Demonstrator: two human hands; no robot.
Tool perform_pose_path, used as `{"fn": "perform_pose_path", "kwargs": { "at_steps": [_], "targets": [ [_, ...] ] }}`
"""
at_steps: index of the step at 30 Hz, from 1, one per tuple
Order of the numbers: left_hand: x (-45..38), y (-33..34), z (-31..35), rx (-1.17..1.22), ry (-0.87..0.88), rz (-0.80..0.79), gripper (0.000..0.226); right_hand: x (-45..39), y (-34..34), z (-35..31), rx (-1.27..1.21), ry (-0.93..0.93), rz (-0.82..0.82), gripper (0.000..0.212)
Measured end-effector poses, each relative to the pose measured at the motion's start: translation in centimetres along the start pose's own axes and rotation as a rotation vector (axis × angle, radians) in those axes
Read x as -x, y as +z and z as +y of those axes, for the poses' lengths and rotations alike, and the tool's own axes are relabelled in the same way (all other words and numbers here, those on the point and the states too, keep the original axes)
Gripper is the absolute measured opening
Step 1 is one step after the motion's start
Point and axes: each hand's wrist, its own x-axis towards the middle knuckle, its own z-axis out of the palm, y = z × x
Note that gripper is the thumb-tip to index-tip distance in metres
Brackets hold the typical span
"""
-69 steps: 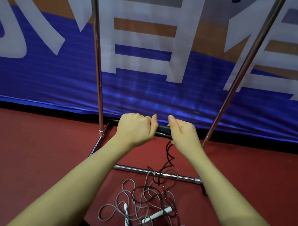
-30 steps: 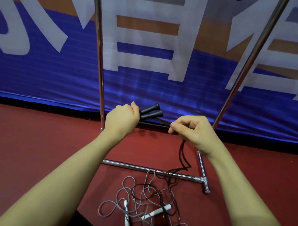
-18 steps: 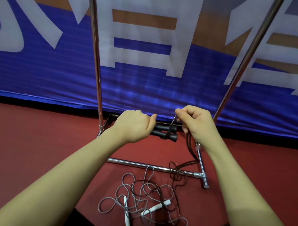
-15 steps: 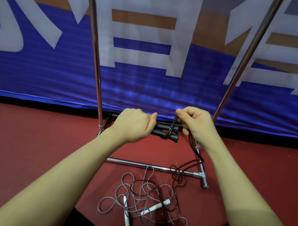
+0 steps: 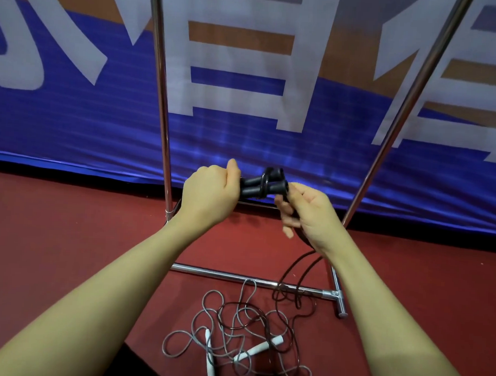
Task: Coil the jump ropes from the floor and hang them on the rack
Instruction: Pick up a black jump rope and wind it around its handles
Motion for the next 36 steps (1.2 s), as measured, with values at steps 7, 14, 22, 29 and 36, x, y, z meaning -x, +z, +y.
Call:
{"fn": "perform_pose_path", "kwargs": {
  "at_steps": [7,14,22,29,36],
  "targets": [
    [-1.2,1.2,-0.7,-0.068,-0.191,-0.052,0.04,1.0,1.4,-0.7,0.182,0.076,-0.086,0.03],
    [-1.6,1.3,-1.1,-0.197,-0.215,-0.078,0.042,1.6,1.4,-1.9,0.286,0.075,-0.115,0.034],
    [-1.5,2.1,-3.0,-0.416,-0.142,-0.126,0.05,2.0,1.3,-2.5,0.428,-0.137,-0.079,0.025],
    [-0.5,2.7,-2.7,-0.508,0.156,-0.224,0.052,0.8,0.0,-1.4,0.454,-0.193,0.159,0.032],
    [0.0,1.4,-2.4,-0.458,0.503,-0.173,0.052,0.1,-1.7,-0.7,0.436,-0.063,0.274,0.032]
  ]
}}
